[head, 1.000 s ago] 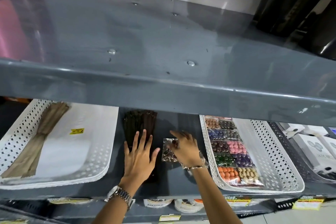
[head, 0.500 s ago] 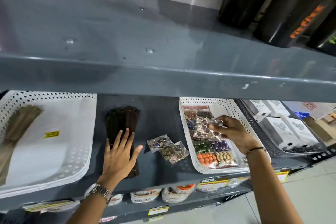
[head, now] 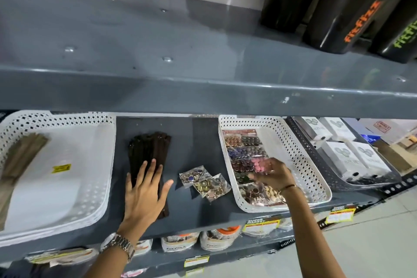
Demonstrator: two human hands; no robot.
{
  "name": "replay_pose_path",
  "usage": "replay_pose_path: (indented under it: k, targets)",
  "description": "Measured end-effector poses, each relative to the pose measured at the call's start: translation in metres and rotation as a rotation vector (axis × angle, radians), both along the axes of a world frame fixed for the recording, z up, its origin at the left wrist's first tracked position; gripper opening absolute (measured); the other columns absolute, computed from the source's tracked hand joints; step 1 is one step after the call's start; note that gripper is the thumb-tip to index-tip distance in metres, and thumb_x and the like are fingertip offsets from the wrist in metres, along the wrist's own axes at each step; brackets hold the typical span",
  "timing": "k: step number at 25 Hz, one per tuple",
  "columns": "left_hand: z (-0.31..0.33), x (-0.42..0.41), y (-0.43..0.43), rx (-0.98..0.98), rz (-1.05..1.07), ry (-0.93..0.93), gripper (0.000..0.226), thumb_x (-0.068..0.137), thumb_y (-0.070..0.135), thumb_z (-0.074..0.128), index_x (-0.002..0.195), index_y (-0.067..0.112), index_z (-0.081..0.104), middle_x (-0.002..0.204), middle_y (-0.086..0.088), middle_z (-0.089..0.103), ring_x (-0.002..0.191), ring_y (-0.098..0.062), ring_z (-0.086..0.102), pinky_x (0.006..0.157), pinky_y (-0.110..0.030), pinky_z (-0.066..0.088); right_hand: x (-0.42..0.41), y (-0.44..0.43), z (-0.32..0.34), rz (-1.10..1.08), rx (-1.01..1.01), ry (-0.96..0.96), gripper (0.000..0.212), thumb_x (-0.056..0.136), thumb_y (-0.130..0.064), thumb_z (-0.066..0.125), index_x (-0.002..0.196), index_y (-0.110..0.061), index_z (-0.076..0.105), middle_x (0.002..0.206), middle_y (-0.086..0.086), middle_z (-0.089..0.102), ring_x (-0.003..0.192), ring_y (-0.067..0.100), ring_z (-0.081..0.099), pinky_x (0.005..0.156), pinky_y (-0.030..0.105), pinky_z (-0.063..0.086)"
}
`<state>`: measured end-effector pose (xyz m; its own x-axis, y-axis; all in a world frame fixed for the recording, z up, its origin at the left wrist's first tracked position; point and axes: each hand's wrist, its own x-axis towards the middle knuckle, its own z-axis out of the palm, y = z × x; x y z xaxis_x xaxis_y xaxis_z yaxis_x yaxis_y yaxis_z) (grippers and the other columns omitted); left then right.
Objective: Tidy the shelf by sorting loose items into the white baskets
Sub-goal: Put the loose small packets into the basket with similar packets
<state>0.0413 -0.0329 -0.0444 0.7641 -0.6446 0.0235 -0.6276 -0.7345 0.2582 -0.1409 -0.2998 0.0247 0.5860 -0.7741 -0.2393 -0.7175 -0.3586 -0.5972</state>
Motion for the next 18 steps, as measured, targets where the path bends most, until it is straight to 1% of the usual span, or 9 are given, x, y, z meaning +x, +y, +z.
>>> replay_pose_path:
  k: [2, 3, 5, 7, 10, 12, 13, 16, 18]
  targets:
    - [0.001, -0.010, 0.003, 0.033, 0.021, 0.025, 0.084, 0.090, 0.060, -0.003, 0.124, 0.012, 0.058, 0.138, -0.009, 0.054, 0.132, -0.028, 0.044, 0.101, -0.062, 0.038, 0.030, 0.030, 0.009, 0.069, -0.058, -0.185, 0.046, 0.061, -0.037, 0.083, 0.097, -0.021, 0.059, 0.089, -0.005, 0.061, 0.082, 0.015, 0.061, 0.071, 0.029, 0.053]
    - [0.000, -0.014, 0.004, 0.043, 0.032, 0.026, 0.084, 0.091, 0.059, -0.003, 0.124, 0.013, 0.058, 0.138, -0.009, 0.054, 0.131, -0.028, 0.046, 0.100, -0.061, 0.039, 0.050, 0.048, 0.008, 0.167, -0.071, -0.165, 0.043, 0.064, -0.038, 0.081, 0.097, -0.024, 0.060, 0.093, -0.004, 0.063, 0.086, 0.016, 0.061, 0.077, 0.032, 0.054]
    - [0.002, -0.016, 0.004, 0.052, 0.039, 0.042, 0.083, 0.091, 0.058, -0.004, 0.123, 0.014, 0.059, 0.136, -0.008, 0.056, 0.127, -0.028, 0.050, 0.099, -0.060, 0.042, 0.092, 0.079, -0.005, 0.374, -0.180, 0.039, 0.039, 0.074, -0.037, 0.072, 0.109, -0.027, 0.059, 0.110, -0.001, 0.065, 0.103, 0.020, 0.061, 0.090, 0.035, 0.052]
    - [0.002, -0.015, 0.005, 0.060, 0.043, 0.055, 0.081, 0.092, 0.057, -0.003, 0.121, 0.015, 0.061, 0.133, -0.008, 0.059, 0.123, -0.027, 0.055, 0.096, -0.058, 0.046, 0.121, 0.090, -0.017, 0.446, -0.204, 0.194, 0.047, 0.081, -0.029, 0.065, 0.126, -0.026, 0.052, 0.131, 0.004, 0.058, 0.123, 0.024, 0.051, 0.104, 0.038, 0.044]
    - [-0.002, -0.013, 0.006, 0.059, 0.037, 0.046, 0.076, 0.094, 0.055, 0.002, 0.119, 0.017, 0.062, 0.130, -0.006, 0.061, 0.120, -0.026, 0.057, 0.093, -0.056, 0.048, 0.138, 0.084, -0.027, 0.424, -0.086, 0.287, 0.055, 0.076, -0.025, 0.072, 0.128, -0.023, 0.051, 0.135, 0.005, 0.056, 0.127, 0.024, 0.049, 0.108, 0.037, 0.040]
    - [-0.004, -0.012, 0.007, 0.054, 0.030, 0.029, 0.074, 0.094, 0.054, 0.003, 0.120, 0.017, 0.061, 0.132, -0.006, 0.060, 0.121, -0.025, 0.057, 0.094, -0.055, 0.048, 0.142, 0.087, -0.024, 0.412, -0.097, 0.258, 0.049, 0.071, -0.020, 0.077, 0.117, -0.022, 0.060, 0.128, 0.004, 0.060, 0.120, 0.022, 0.055, 0.103, 0.033, 0.044]
    - [-0.004, -0.012, 0.007, 0.052, 0.027, 0.014, 0.075, 0.094, 0.054, 0.002, 0.121, 0.017, 0.061, 0.133, -0.006, 0.060, 0.122, -0.025, 0.056, 0.095, -0.055, 0.047, 0.141, 0.090, -0.019, 0.401, -0.081, 0.195, 0.042, 0.069, -0.016, 0.078, 0.109, -0.020, 0.065, 0.123, 0.005, 0.064, 0.113, 0.020, 0.059, 0.097, 0.029, 0.047]
    - [-0.008, -0.011, 0.006, 0.019, 0.026, -0.033, 0.077, 0.093, 0.055, 0.000, 0.122, 0.015, 0.060, 0.135, -0.007, 0.057, 0.124, -0.026, 0.054, 0.098, -0.055, 0.045, 0.113, 0.076, 0.008, 0.353, 0.041, -0.088, 0.026, 0.070, -0.010, 0.078, 0.095, -0.011, 0.070, 0.097, 0.004, 0.072, 0.078, 0.007, 0.062, 0.070, 0.013, 0.046]
    - [-0.014, -0.012, 0.004, -0.026, 0.026, -0.046, 0.079, 0.093, 0.056, 0.000, 0.122, 0.014, 0.060, 0.135, -0.009, 0.057, 0.124, -0.028, 0.053, 0.100, -0.057, 0.041, 0.068, 0.043, 0.029, 0.229, 0.041, -0.284, 0.023, 0.075, -0.005, 0.075, 0.096, -0.001, 0.067, 0.083, 0.000, 0.067, 0.067, -0.004, 0.058, 0.059, 0.000, 0.043]
